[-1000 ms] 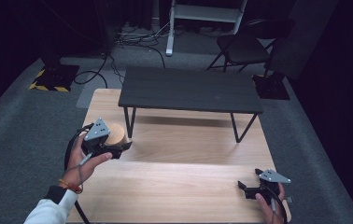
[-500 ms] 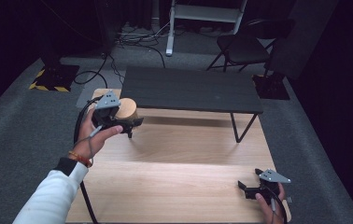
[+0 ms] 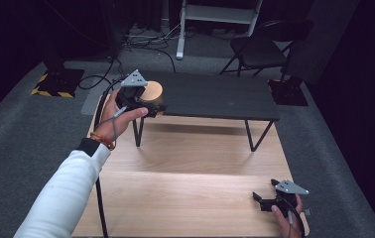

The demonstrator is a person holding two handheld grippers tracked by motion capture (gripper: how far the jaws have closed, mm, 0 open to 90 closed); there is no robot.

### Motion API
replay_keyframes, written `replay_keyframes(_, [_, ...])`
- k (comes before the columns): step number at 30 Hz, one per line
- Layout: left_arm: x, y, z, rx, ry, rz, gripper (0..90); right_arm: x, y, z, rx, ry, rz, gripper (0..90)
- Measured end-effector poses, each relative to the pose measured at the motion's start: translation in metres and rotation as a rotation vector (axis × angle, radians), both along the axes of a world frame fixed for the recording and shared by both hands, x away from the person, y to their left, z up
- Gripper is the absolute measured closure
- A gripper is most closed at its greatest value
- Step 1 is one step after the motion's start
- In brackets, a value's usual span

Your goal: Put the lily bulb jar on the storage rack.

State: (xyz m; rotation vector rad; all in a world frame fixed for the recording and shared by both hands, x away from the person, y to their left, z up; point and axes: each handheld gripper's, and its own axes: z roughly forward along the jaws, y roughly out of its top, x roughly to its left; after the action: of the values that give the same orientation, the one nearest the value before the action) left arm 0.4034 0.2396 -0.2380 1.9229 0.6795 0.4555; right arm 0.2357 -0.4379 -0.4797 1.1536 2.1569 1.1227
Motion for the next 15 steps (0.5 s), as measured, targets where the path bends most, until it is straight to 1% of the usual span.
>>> replay_keyframes(3, [0.013, -0.009, 0.001, 0.007, -0.003, 0.003, 25.6, 0.0, 0.0, 0.0, 0.001, 0.0, 0.0, 0.0])
replay_keyframes(8, [0.034, -0.019, -0.001, -0.006, 0.0, 0.01, 25.6, 0.0, 0.0, 0.0, 0.001, 0.001, 0.0, 0.0])
replay_keyframes(13, [0.054, -0.028, -0.003, 0.004, 0.012, 0.009, 25.6, 0.0, 0.0, 0.0, 0.0, 0.0, 0.0, 0.0])
replay_keyframes(14, [0.054, -0.028, -0.003, 0.004, 0.012, 0.009, 25.6, 0.0, 0.0, 0.0, 0.0, 0.0, 0.0, 0.0])
replay_keyframes(15, [0.062, -0.031, -0.004, 0.01, 0.026, 0.01, 25.6, 0.0, 0.0, 0.0, 0.0, 0.0, 0.0, 0.0])
